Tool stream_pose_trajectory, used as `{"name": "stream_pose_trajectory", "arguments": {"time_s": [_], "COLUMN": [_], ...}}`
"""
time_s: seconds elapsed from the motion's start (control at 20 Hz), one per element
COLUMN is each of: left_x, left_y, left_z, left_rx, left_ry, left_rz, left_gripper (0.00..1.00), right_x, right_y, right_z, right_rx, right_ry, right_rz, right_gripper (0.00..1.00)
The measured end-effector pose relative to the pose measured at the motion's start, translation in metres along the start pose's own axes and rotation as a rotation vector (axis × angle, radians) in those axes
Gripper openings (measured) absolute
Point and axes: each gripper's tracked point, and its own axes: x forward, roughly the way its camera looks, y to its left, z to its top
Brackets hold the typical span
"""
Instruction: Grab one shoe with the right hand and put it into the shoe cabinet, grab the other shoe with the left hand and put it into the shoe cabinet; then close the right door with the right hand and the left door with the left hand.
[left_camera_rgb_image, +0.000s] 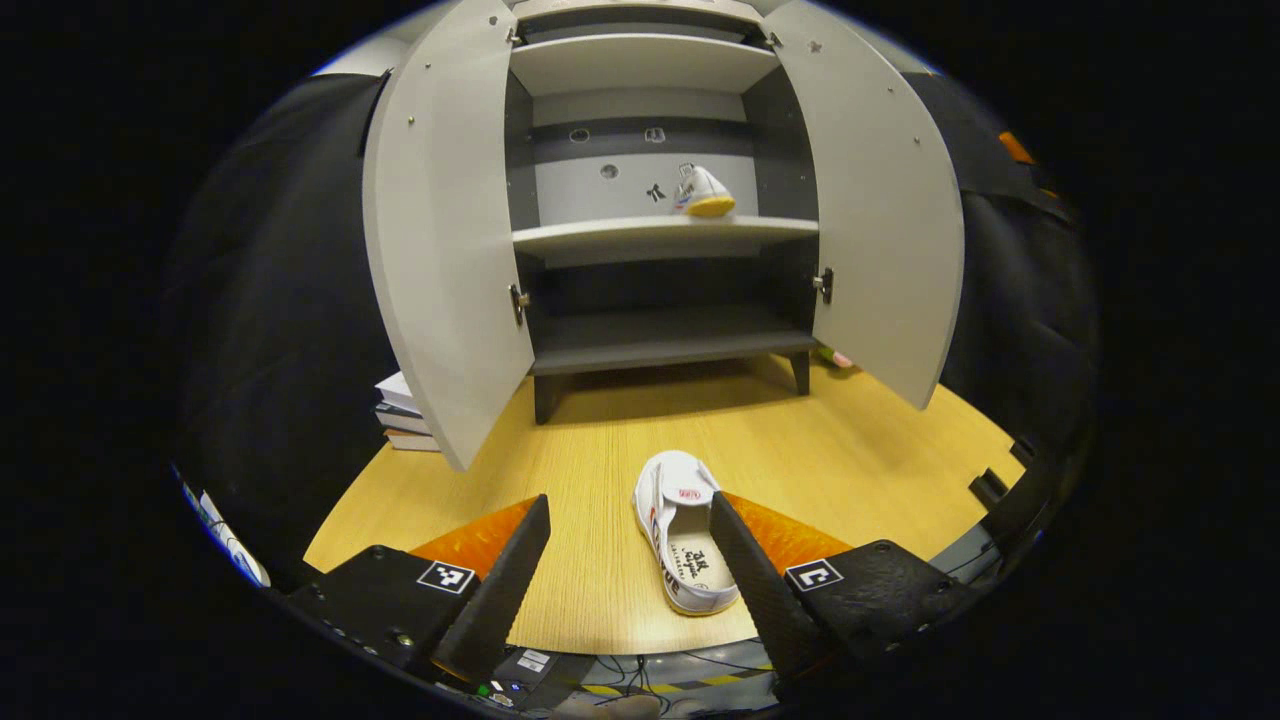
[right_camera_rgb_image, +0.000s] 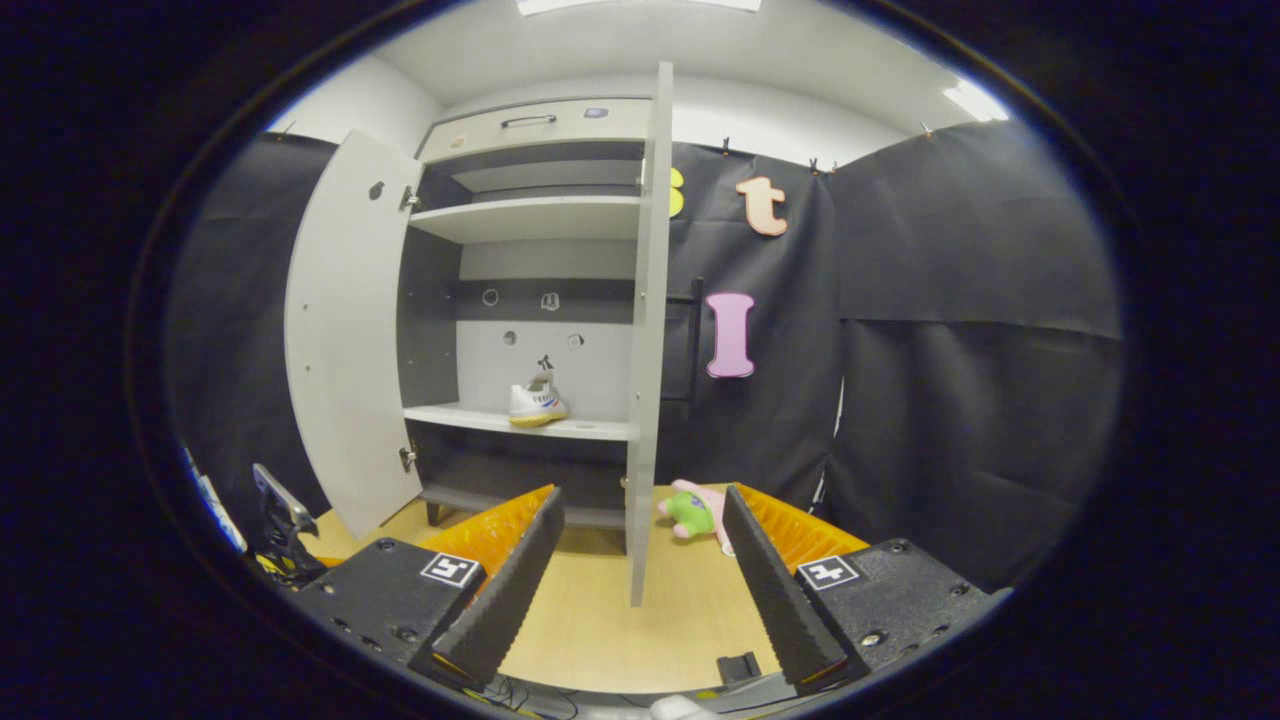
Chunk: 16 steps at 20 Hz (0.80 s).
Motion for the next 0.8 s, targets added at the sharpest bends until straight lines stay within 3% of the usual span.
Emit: {"name": "stream_pose_trajectory", "arguments": {"time_s": [0.25, 0.55, 0.8], "left_x": [0.051, 0.109, 0.145], "left_y": [-0.006, -0.008, -0.01], "left_z": [-0.041, -0.052, -0.044], "left_rx": [0.018, 0.059, 0.085], "left_ry": [0.095, 0.147, 0.144], "left_rz": [-0.023, -0.052, -0.049], "left_gripper": [0.97, 0.95, 0.82], "right_x": [0.004, 0.013, 0.02], "right_y": [-0.004, -0.005, -0.006], "right_z": [-0.018, -0.026, -0.028], "right_rx": [0.011, 0.01, 0.009], "right_ry": [0.061, 0.101, 0.117], "right_rz": [-0.006, -0.021, -0.029], "right_gripper": [1.0, 1.0, 1.0]}}
